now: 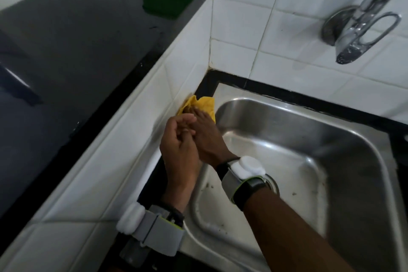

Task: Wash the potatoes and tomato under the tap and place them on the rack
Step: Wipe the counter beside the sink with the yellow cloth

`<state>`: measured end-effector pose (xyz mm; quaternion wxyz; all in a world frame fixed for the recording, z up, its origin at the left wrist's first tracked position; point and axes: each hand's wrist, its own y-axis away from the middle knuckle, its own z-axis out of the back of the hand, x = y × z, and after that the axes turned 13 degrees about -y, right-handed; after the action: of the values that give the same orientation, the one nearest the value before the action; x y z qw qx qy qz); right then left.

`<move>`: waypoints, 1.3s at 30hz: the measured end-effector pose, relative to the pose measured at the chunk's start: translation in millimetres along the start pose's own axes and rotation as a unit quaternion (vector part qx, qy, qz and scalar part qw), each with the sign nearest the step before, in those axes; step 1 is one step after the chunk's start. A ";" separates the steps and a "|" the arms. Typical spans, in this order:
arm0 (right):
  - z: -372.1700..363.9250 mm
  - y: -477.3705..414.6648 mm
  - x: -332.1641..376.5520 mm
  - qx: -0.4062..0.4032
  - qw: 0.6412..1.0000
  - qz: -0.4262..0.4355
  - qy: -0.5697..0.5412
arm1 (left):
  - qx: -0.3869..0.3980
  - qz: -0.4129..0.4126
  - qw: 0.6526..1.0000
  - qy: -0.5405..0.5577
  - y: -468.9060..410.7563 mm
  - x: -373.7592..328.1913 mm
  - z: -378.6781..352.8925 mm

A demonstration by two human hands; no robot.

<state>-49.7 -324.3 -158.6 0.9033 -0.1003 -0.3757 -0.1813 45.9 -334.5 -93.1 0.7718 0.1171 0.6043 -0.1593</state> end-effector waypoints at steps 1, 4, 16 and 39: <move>-4.4 6.0 2.7 -0.002 1.000 0.009 -0.006 | -0.001 -0.003 1.000 0.000 2.2 -0.5 6.1; -16.0 22.4 10.3 -0.019 0.998 0.060 -0.019 | -0.007 -0.012 1.000 0.027 9.3 -9.3 18.7; -40.4 69.0 61.7 -0.022 0.989 0.103 -0.102 | 0.037 0.011 0.999 -0.036 33.6 -16.4 74.2; -90.4 180.3 84.2 0.071 0.980 0.155 0.103 | 0.148 0.030 0.985 -0.087 78.1 -0.5 105.1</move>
<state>135.8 -209.4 -169.5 0.9591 -0.0743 -0.2725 -0.0211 170.2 -301.7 -68.0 0.8002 0.2335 0.5009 -0.2330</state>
